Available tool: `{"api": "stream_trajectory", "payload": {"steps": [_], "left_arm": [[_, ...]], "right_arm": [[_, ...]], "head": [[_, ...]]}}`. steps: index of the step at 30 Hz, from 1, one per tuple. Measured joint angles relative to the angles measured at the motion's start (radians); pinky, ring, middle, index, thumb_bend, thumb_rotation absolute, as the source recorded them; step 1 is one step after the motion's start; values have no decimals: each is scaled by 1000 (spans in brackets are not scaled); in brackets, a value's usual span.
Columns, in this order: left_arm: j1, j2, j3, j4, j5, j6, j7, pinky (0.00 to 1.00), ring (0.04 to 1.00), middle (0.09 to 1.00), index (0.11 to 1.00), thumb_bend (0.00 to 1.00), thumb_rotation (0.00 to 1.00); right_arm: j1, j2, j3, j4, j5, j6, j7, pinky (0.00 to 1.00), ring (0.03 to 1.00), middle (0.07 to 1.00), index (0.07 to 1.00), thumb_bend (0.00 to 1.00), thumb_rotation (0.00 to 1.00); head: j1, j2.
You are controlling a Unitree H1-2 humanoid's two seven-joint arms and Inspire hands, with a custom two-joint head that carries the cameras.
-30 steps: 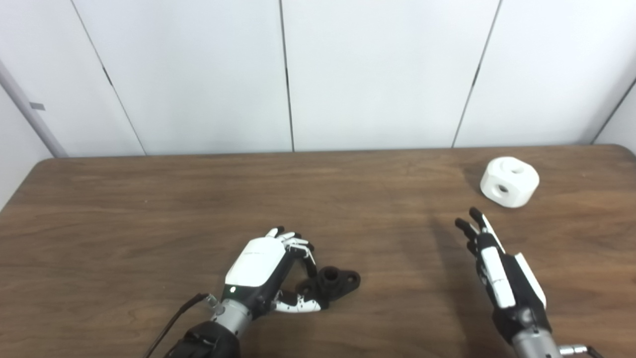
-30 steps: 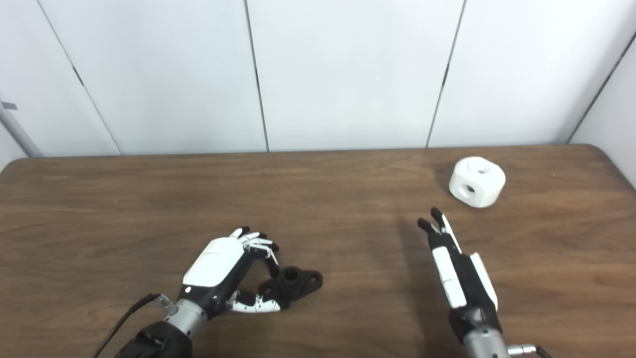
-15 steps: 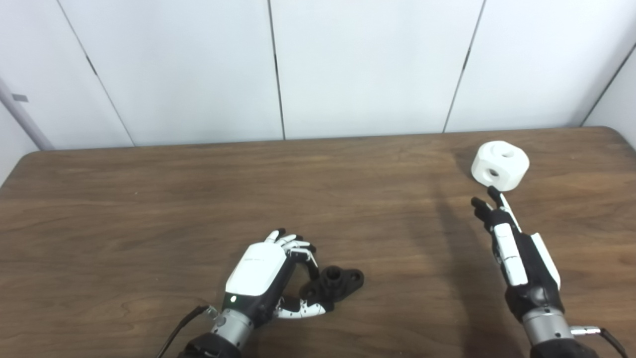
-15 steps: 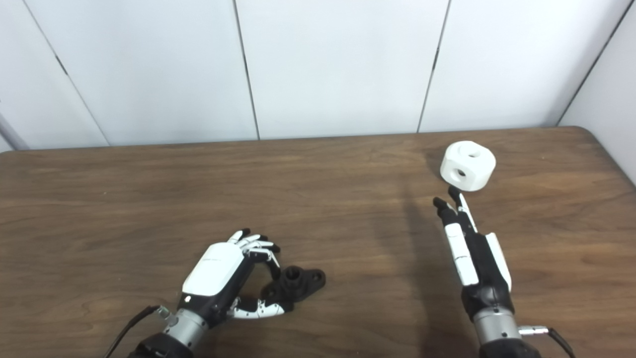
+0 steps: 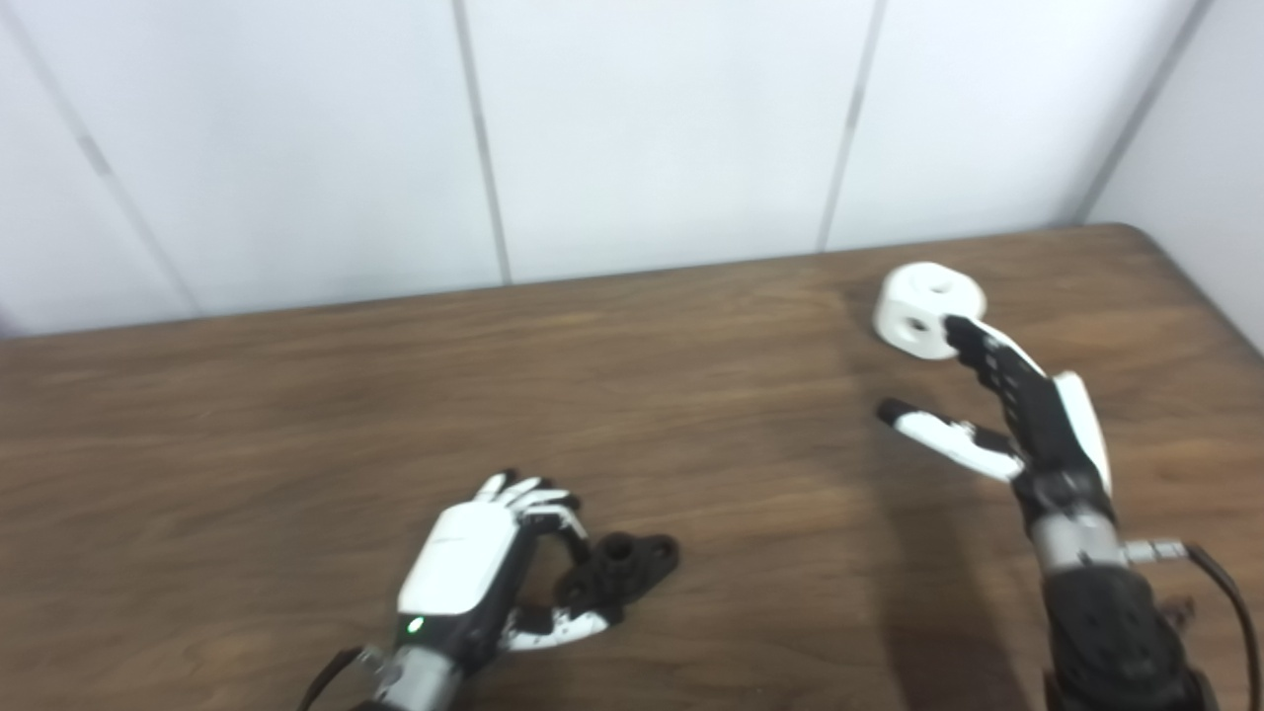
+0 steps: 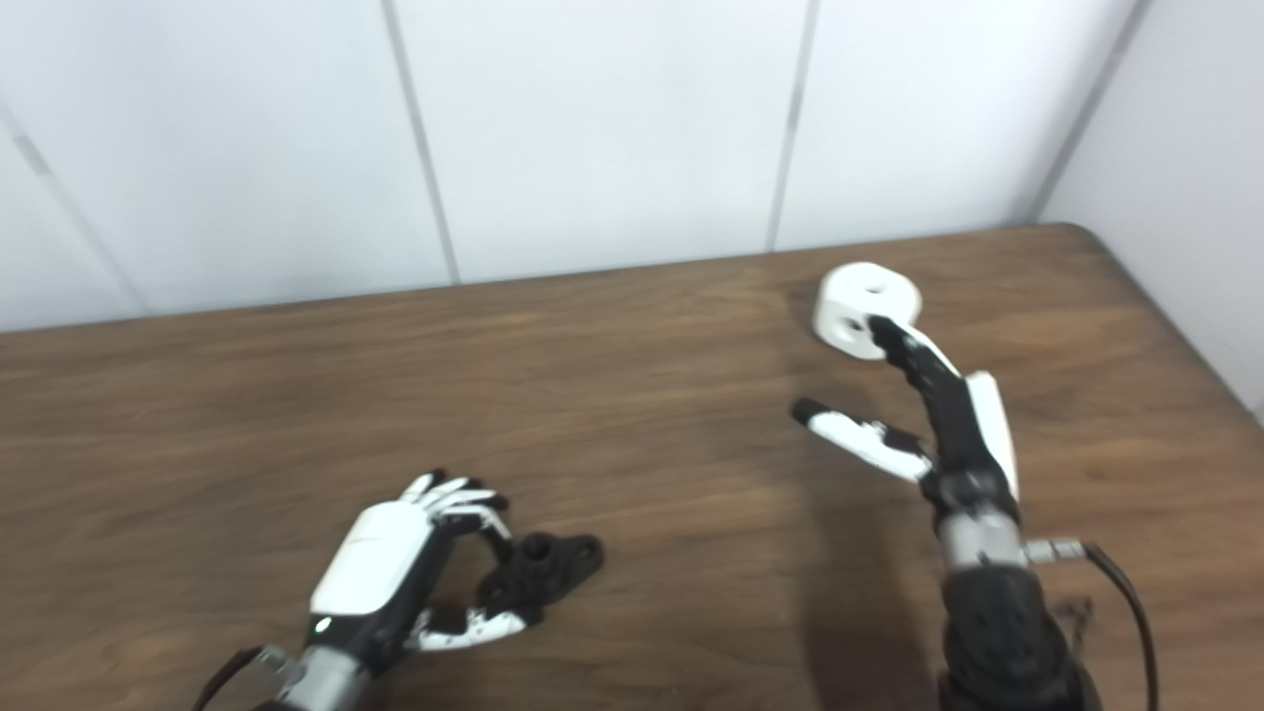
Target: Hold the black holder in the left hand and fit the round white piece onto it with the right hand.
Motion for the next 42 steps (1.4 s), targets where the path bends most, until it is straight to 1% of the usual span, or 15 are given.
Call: {"api": "stream_trajectory", "payload": {"steps": [1, 4, 5, 6, 7, 8, 10, 12, 13, 16, 20, 23, 28, 31, 42], "left_arm": [[1, 0, 4, 2, -3, -5, 0, 952, 868, 772, 486, 521, 47], [3, 2, 13, 5, -8, -19, 0, 957, 869, 769, 487, 520, 47], [3, 4, 16, 6, -8, -23, 0, 954, 867, 768, 487, 520, 47], [4, 5, 18, 7, -9, -27, 0, 949, 865, 766, 486, 520, 47], [5, 6, 20, 7, -9, -30, 0, 947, 864, 765, 486, 520, 47], [5, 6, 22, 7, -10, -32, -1, 941, 863, 765, 486, 520, 47], [7, 8, 26, 7, -12, -35, -2, 935, 862, 764, 486, 520, 46], [10, 11, 34, 7, -16, -37, -6, 933, 862, 766, 486, 520, 46], [10, 14, 37, 7, -17, -39, -8, 933, 863, 767, 486, 520, 46], [10, 18, 47, 5, -24, -42, -20, 927, 859, 765, 486, 520, 45], [9, 22, 53, 6, -37, -50, -26, 921, 856, 764, 486, 520, 44], [9, 22, 56, 6, -40, -54, -28, 911, 850, 760, 486, 520, 44], [9, 25, 60, 6, -38, -58, -28, 890, 842, 756, 486, 520, 44], [9, 24, 61, 5, -38, -60, -29, 886, 842, 756, 486, 520, 44], [11, 23, 69, -2, -37, -60, -42, 886, 842, 754, 486, 520, 45]], "right_arm": [[-14, -3, -11, 0, -24, 1, 16, 852, 845, 826, 767, 857, 333], [-65, -21, -43, 8, -86, 2, 67, 655, 756, 785, 766, 858, 327], [-86, -27, -54, 16, -111, 3, 85, 641, 753, 782, 766, 852, 325], [-105, -33, -60, 22, -136, 3, 100, 694, 799, 811, 771, 835, 322], [-119, -40, -60, 29, -153, 3, 112, 712, 814, 821, 773, 830, 321], [-130, -51, -56, 41, -180, 3, 127, 773, 853, 857, 782, 827, 326], [-155, -70, -56, 77, -227, 3, 162, 842, 897, 900, 793, 829, 329], [-178, -79, -62, 103, -273, 4, 195, 836, 910, 916, 787, 838, 313], [-193, -83, -64, 113, -293, 4, 208, 830, 912, 918, 784, 840, 308], [-230, -88, -64, 147, -322, 4, 222, 808, 926, 926, 772, 846, 281], [-262, -105, -54, 207, -347, 4, 230, 869, 970, 960, 766, 863, 296], [-288, -117, -50, 270, -389, 5, 258, 888, 980, 973, 765, 887, 295], [-336, -134, -51, 332, -460, 5, 310, 993, 1000, 999, 792, 932, 299], [-356, -154, -39, 377, -492, 5, 346, 1000, 1000, 1000, 809, 958, 313], [-395, -193, -15, 505, -562, 5, 380, 1000, 1000, 1000, 838, 1000, 347]], "head": [[0, 0], [-35, -14], [-48, -20], [-58, -25], [-58, -25], [-63, -25], [-88, -28], [-118, -26], [-118, -26], [-144, -31], [-173, -43], [-178, -45], [-181, -46], [-178, -45], [-166, -43]]}}
